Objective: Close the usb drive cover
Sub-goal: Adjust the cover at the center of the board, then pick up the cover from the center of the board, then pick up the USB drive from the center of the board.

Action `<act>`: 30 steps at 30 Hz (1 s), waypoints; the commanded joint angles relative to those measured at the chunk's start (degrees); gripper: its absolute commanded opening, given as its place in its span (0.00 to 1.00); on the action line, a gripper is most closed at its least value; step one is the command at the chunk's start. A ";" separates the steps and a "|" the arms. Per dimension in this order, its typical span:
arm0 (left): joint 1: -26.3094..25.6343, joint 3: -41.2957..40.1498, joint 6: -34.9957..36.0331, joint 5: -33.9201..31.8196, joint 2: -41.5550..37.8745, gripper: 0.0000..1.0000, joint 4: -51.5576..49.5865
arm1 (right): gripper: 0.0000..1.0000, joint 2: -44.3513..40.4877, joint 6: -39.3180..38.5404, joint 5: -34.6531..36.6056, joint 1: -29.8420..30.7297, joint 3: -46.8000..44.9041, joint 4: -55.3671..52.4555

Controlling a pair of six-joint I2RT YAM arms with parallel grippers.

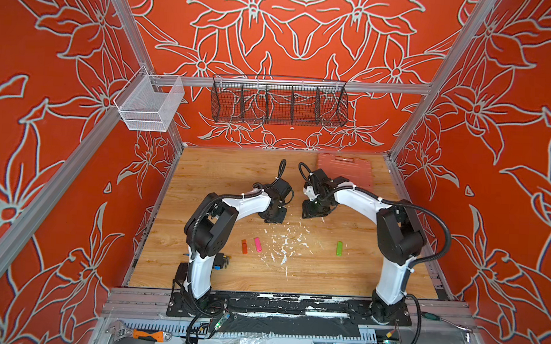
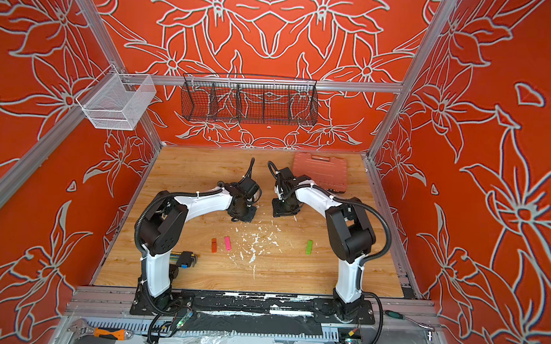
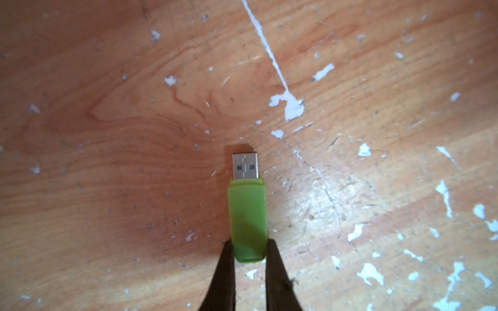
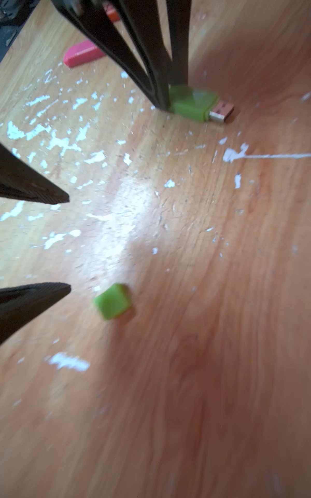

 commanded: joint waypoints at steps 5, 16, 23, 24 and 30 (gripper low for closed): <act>-0.32 -1.70 0.69 1.17 -0.11 0.09 -2.63 | 0.50 2.33 1.96 11.89 0.54 2.09 -3.63; -0.32 -1.71 0.56 1.21 -0.55 0.09 -2.89 | 0.49 12.77 -2.26 13.95 0.88 11.46 -6.94; -0.32 -1.36 0.86 0.95 -0.55 0.09 -3.85 | 0.49 14.26 -1.55 8.47 0.88 11.97 -4.48; -0.32 -1.36 0.89 0.87 -0.50 0.09 -3.80 | 0.49 14.43 -1.80 7.77 0.88 11.92 -4.01; -0.32 -1.22 0.92 1.04 -0.21 0.09 -3.59 | 0.49 16.85 -3.17 5.76 0.83 13.18 -3.12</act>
